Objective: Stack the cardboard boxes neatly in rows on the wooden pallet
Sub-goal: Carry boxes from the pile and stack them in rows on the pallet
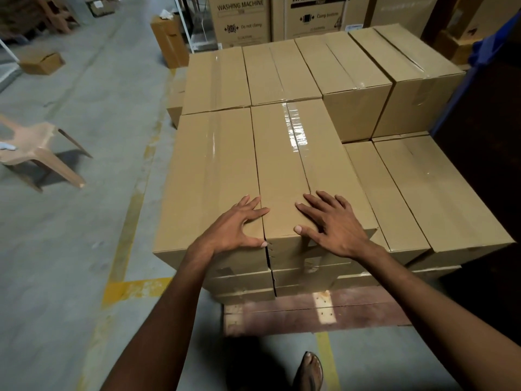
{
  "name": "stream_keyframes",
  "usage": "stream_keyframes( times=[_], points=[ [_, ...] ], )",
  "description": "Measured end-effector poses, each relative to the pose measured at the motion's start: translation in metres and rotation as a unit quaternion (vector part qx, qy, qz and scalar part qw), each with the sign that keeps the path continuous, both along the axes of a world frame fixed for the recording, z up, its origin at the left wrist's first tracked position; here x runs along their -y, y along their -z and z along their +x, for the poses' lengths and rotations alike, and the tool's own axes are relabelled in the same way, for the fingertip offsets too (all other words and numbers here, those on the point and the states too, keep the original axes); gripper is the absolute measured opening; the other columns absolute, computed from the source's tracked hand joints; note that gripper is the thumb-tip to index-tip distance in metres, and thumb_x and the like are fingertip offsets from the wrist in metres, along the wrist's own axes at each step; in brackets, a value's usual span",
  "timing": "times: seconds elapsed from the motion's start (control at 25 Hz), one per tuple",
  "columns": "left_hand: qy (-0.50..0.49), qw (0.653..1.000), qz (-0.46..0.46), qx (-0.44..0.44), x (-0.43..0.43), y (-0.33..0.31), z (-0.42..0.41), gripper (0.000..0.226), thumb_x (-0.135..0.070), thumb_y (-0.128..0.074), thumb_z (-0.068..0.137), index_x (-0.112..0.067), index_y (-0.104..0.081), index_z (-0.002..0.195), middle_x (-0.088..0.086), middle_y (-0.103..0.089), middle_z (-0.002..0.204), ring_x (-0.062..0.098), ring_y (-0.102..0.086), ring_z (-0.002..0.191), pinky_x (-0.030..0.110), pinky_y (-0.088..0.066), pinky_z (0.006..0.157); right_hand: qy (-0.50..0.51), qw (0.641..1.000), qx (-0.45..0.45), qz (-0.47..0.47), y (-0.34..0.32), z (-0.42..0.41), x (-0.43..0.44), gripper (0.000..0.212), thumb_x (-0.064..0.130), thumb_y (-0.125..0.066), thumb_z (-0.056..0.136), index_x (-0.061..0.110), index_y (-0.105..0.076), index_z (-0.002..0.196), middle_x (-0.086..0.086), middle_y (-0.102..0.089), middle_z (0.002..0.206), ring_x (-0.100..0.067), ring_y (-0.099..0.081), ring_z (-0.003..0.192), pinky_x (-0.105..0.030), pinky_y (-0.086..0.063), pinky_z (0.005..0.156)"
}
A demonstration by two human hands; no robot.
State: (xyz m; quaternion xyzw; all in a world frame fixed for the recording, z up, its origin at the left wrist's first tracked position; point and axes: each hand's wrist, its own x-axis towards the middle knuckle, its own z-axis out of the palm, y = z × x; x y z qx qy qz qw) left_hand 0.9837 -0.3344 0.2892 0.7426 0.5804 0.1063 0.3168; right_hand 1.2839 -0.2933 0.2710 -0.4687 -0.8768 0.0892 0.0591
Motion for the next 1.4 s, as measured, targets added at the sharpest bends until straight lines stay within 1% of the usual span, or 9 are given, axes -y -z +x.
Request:
stream_keyframes(
  times=[0.16,0.28,0.44,0.64,0.8,0.96,1.04,1.2,1.4],
  points=[
    [0.009,1.000,0.025,-0.007,0.003,0.005,0.003,0.092,-0.053,-0.081,0.080,-0.043,-0.031,0.157,-0.011,-0.010,0.170,0.007,0.006,0.157,0.041,-0.004,0.129,0.010,1.000,-0.003,0.002,-0.003,-0.002,-0.003,0.075,0.080,-0.023,0.096,0.040,-0.034,0.158,0.006,-0.025,0.168,-0.019,-0.015,0.156,-0.051,-0.014,0.124],
    [-0.006,0.999,0.031,0.006,0.015,0.002,-0.001,0.088,-0.057,-0.077,0.082,-0.040,-0.033,0.157,-0.009,-0.015,0.170,0.009,-0.002,0.157,0.047,-0.010,0.129,0.033,0.999,-0.030,-0.021,-0.013,-0.022,0.016,0.071,0.075,-0.032,0.095,0.036,-0.043,0.154,0.003,-0.031,0.166,-0.020,-0.021,0.154,-0.051,-0.018,0.124],
    [-0.118,0.967,0.038,0.223,0.053,-0.012,-0.025,0.066,-0.044,-0.080,0.086,-0.037,-0.054,0.146,-0.017,-0.048,0.154,-0.002,-0.043,0.140,0.032,-0.036,0.120,0.055,0.986,-0.153,-0.033,-0.025,-0.081,0.082,0.054,0.052,-0.060,0.095,0.034,-0.053,0.145,0.006,-0.047,0.155,-0.015,-0.038,0.144,-0.045,-0.029,0.119],
    [-0.238,0.899,0.095,0.356,0.145,-0.034,-0.110,0.041,-0.011,-0.073,0.094,-0.019,-0.064,0.134,-0.006,-0.070,0.128,0.004,-0.065,0.119,0.022,-0.049,0.106,0.148,0.919,-0.360,-0.061,-0.030,-0.199,0.178,0.041,0.031,-0.072,0.092,0.030,-0.065,0.133,0.014,-0.064,0.133,-0.004,-0.056,0.125,-0.037,-0.048,0.105],
    [-0.278,0.885,0.104,0.359,0.224,-0.031,-0.203,0.035,-0.008,-0.069,0.097,-0.016,-0.064,0.131,-0.001,-0.072,0.122,0.007,-0.068,0.112,0.018,-0.052,0.097,0.180,0.844,-0.467,-0.194,-0.033,-0.315,0.246,0.038,0.019,-0.073,0.094,0.025,-0.068,0.130,0.015,-0.070,0.122,-0.002,-0.065,0.110,-0.030,-0.056,0.094],
    [-0.369,0.849,0.100,0.366,0.274,-0.022,-0.275,0.035,-0.002,-0.068,0.095,-0.013,-0.063,0.128,0.000,-0.073,0.118,0.003,-0.069,0.107,0.015,-0.051,0.091,0.182,0.763,-0.556,-0.275,-0.036,-0.407,0.277,0.032,0.003,-0.072,0.093,0.012,-0.069,0.123,-0.004,-0.075,0.109,-0.019,-0.071,0.103,-0.030,-0.058,0.093],
    [-0.414,0.827,0.098,0.367,0.279,-0.015,-0.304,0.037,0.001,-0.068,0.094,-0.013,-0.062,0.128,0.000,-0.073,0.116,0.000,-0.069,0.104,0.013,-0.051,0.087,0.183,0.735,-0.576,-0.309,-0.033,-0.444,0.275,0.029,0.001,-0.072,0.093,0.009,-0.070,0.120,-0.013,-0.075,0.105,-0.018,-0.071,0.097,-0.025,-0.056,0.091],
    [-0.479,0.780,0.067,0.398,0.260,-0.004,-0.357,0.040,-0.002,-0.070,0.093,-0.018,-0.061,0.129,-0.002,-0.074,0.114,0.005,-0.070,0.105,0.018,-0.053,0.084,0.200,0.713,-0.578,-0.342,-0.020,-0.505,0.250,0.024,0.003,-0.072,0.093,0.006,-0.070,0.117,-0.018,-0.074,0.095,-0.012,-0.067,0.086,-0.021,-0.054,0.085],
    [-0.455,0.811,0.077,0.360,0.175,-0.003,-0.439,0.041,-0.002,-0.069,0.094,-0.017,-0.060,0.131,-0.006,-0.072,0.115,-0.002,-0.068,0.102,0.011,-0.050,0.082,0.198,0.730,-0.561,-0.337,-0.003,-0.588,0.153,0.023,0.008,-0.072,0.094,0.012,-0.071,0.117,0.004,-0.070,0.081,-0.008,-0.067,0.083,-0.021,-0.054,0.082]
  ],
)
